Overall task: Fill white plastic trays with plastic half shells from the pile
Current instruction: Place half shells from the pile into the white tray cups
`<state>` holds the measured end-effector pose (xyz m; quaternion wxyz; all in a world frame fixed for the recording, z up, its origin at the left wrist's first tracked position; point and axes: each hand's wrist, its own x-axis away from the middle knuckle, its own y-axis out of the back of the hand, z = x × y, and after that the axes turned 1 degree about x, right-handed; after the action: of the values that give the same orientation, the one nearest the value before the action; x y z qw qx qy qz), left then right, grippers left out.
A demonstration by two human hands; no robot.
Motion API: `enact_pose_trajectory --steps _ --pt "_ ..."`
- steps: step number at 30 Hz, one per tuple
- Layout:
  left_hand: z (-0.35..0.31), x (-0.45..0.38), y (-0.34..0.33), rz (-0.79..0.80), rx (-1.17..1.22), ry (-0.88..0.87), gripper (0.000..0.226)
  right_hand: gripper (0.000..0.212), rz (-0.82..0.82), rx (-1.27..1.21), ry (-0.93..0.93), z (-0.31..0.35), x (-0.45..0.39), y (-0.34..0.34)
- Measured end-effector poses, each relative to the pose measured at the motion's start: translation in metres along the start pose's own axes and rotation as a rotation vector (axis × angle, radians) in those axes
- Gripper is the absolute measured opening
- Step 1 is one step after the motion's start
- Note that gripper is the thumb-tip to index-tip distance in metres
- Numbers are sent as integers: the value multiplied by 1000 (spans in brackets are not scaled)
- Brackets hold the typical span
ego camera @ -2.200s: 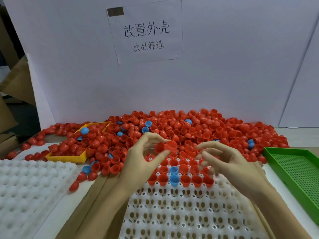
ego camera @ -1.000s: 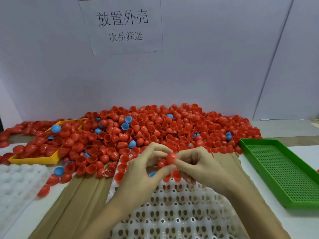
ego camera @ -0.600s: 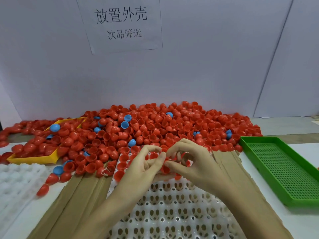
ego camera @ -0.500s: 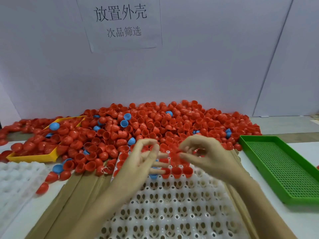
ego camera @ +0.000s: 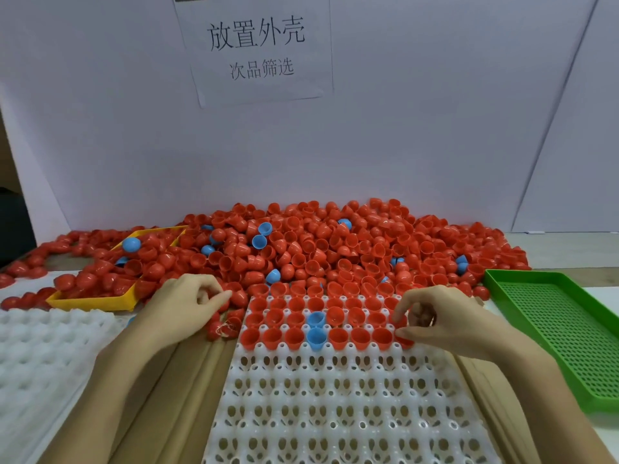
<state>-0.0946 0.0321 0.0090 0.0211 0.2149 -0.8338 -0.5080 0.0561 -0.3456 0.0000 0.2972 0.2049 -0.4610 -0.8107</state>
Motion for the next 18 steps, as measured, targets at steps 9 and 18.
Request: enact_pose_trajectory --steps 9,18 --pt "4 5 5 204 -240 -100 16 8 -62 -69 49 0 0 1" --pt "15 -2 5 25 -126 -54 18 10 -345 -119 72 9 -2 1"
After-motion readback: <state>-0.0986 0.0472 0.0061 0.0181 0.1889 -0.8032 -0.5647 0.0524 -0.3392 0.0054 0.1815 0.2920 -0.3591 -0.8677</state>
